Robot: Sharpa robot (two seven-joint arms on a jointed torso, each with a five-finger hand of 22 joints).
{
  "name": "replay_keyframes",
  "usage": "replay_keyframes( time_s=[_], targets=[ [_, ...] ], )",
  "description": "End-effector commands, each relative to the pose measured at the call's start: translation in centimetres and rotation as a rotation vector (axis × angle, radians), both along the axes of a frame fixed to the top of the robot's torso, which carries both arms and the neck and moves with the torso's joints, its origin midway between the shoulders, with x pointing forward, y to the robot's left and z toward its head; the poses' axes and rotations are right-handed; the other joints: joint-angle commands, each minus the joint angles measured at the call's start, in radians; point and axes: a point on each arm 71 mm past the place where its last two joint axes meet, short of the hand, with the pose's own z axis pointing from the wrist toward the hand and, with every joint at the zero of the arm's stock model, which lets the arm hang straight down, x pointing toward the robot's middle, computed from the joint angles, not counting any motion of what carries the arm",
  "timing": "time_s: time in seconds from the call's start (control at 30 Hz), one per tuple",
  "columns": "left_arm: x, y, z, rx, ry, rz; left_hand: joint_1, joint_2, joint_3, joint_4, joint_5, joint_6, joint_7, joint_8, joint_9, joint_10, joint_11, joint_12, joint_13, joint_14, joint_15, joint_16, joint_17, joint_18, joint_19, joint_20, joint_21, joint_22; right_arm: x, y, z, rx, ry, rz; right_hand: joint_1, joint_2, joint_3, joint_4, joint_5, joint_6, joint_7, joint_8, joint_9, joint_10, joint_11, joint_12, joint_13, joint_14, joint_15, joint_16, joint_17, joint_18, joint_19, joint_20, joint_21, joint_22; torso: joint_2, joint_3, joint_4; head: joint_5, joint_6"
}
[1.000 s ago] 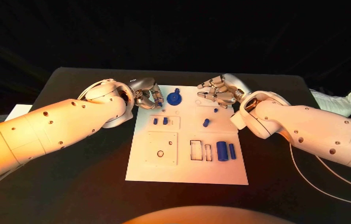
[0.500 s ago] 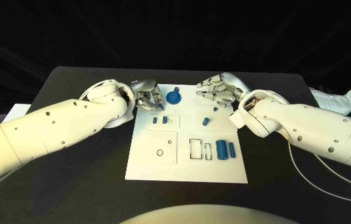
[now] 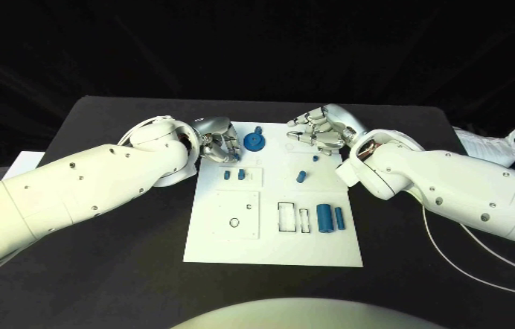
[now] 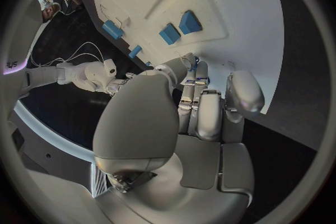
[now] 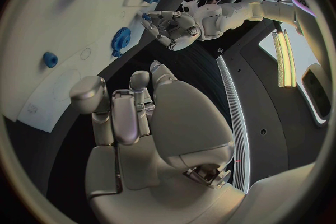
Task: Assemble the parts on the task board
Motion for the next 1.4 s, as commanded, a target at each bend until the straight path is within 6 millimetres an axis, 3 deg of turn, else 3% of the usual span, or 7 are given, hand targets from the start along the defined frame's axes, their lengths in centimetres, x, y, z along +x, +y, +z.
replay_keyframes(
  time_s=[0.03, 1.03, 1.4],
  targets=[
    [-0.13, -0.27, -0.22, 0.012, 0.013, -0.015, -0.011, 0.000, 0.005, -0.002, 0.002, 0.006, 0.001, -0.004, 0.000, 0.005, -0.002, -0.004, -0.001, 0.025, -0.003, 0.000, -0.001, -0.019, 0.005, 0.000, 0.002, 0.001, -0.08, 0.16, 0.03, 0.001, -0.004, 0.014, -0.007, 0.000, 0.007, 0.001, 0.003, 0.007, -0.002, 0.004, -0.001, 0.006, -0.002, 0.006, -0.001, 0.027, -0.009, -0.005, 0.000, 0.016, -0.001, -0.002, -0.004, -0.002, -0.001, 0.0001, 0.0001, 0.000, 0.000],
    [-0.01, -0.80, -0.77, 0.078, 0.032, -0.028, -0.027, -0.006, 0.004, -0.007, 0.000, 0.011, -0.003, -0.011, -0.007, 0.011, -0.004, -0.018, 0.001, 0.015, -0.005, -0.014, -0.031, -0.014, -0.007, -0.001, -0.025, -0.009, -0.07, 0.10, -0.01, 0.000, 0.000, 0.017, -0.008, 0.000, 0.009, 0.001, 0.005, 0.007, -0.003, 0.004, -0.001, 0.007, -0.002, 0.007, -0.001, 0.027, -0.009, -0.005, 0.001, 0.016, 0.000, -0.002, -0.004, -0.002, -0.001, -0.0001, -0.0002, -0.005, -0.006],
    [0.06, -0.84, -0.78, 0.067, 0.026, -0.034, -0.054, -0.027, -0.003, -0.005, -0.001, -0.068, 0.009, -0.064, -0.036, -0.049, 0.016, -0.060, -0.013, 0.006, 0.011, -0.018, -0.049, -0.011, -0.021, 0.011, -0.050, -0.015, -0.05, 0.07, -0.04, -0.001, 0.002, 0.016, -0.010, -0.001, 0.009, 0.002, 0.005, 0.007, -0.003, 0.004, -0.001, 0.010, -0.002, 0.010, 0.000, 0.028, -0.009, -0.004, 0.003, 0.016, 0.001, -0.003, -0.004, 0.000, -0.001, -0.0002, 0.0005, -0.005, -0.007]
  ],
)
